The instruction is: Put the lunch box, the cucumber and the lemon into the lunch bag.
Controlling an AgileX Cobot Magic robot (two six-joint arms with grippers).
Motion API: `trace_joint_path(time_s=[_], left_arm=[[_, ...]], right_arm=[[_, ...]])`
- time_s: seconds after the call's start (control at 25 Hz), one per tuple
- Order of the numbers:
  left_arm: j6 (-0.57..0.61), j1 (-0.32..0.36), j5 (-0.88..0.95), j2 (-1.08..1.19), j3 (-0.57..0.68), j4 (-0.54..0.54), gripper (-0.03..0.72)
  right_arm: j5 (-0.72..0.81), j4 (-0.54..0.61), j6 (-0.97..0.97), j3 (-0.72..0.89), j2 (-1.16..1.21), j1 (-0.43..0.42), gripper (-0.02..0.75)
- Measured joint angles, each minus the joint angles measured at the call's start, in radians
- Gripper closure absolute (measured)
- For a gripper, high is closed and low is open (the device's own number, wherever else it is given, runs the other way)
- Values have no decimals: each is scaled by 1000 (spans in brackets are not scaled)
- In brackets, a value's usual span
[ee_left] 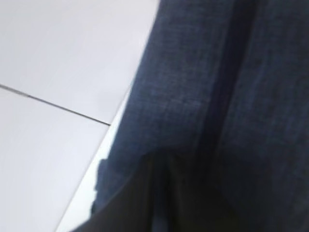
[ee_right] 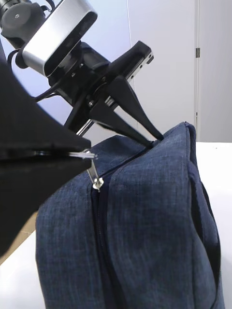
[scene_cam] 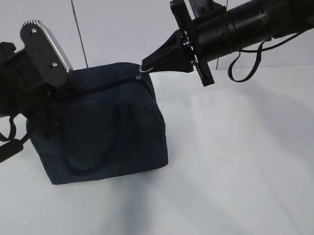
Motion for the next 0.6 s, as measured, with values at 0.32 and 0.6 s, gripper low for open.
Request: trace_joint_path(time_s=[0.32,0.6], left_arm=[[0,0,-57,0,0,0,695],[0,0,-114,0,0,0,695]], right_arm=[[0,-19,44,0,0,-22,730],[2,-89,70,0,0,-22,730]])
